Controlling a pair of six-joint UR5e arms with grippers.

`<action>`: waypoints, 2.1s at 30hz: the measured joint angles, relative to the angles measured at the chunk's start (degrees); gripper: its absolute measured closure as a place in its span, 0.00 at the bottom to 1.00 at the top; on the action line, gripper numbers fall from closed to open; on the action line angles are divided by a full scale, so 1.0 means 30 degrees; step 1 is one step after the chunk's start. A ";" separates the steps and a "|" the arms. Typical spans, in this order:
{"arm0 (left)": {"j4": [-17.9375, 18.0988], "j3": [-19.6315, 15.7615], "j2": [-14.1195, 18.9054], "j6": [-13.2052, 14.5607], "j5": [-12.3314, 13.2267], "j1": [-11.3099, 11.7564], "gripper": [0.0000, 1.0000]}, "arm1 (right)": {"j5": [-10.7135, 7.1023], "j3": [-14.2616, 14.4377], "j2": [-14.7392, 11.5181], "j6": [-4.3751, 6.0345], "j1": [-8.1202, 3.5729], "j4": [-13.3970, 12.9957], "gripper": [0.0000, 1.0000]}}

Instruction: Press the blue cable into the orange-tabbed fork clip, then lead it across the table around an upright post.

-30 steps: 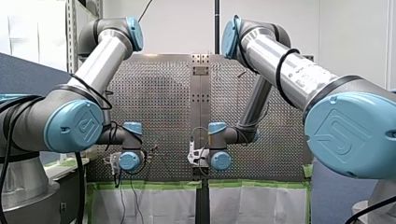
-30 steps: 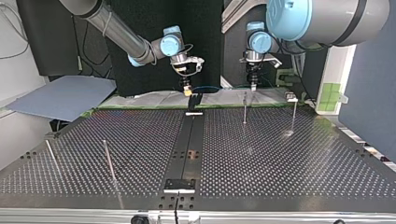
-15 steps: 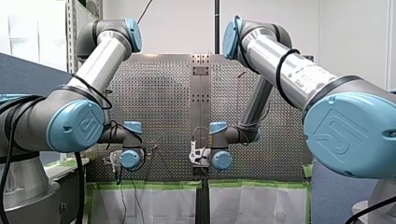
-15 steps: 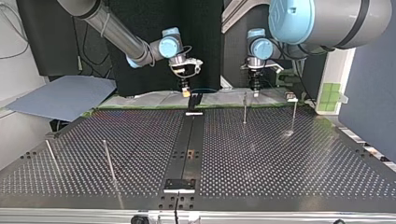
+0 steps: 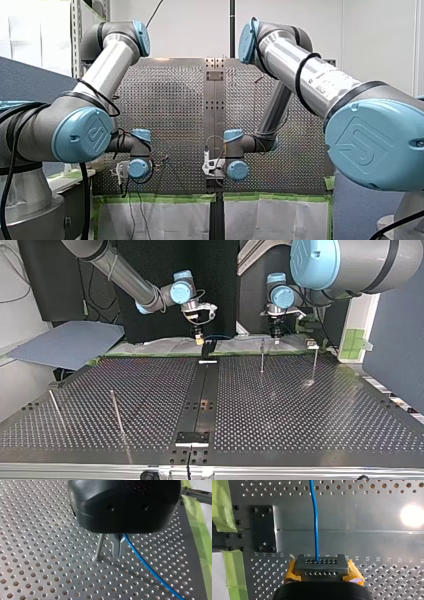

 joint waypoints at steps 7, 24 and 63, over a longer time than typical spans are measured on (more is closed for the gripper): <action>0.0031 -0.0062 -0.0002 0.0060 0.0272 0.0028 1.00 | 0.0019 -0.0050 0.0480 -0.0093 -0.0010 0.0033 1.00; -0.0027 0.0598 -0.0012 -0.0885 0.1138 0.0391 1.00 | -0.0003 -0.0422 0.1089 -0.0048 -0.0468 0.0438 1.00; -0.1126 0.1960 -0.0020 -0.1889 0.2226 0.1277 1.00 | -0.0005 -0.3186 0.1408 0.0114 -0.2205 0.2328 1.00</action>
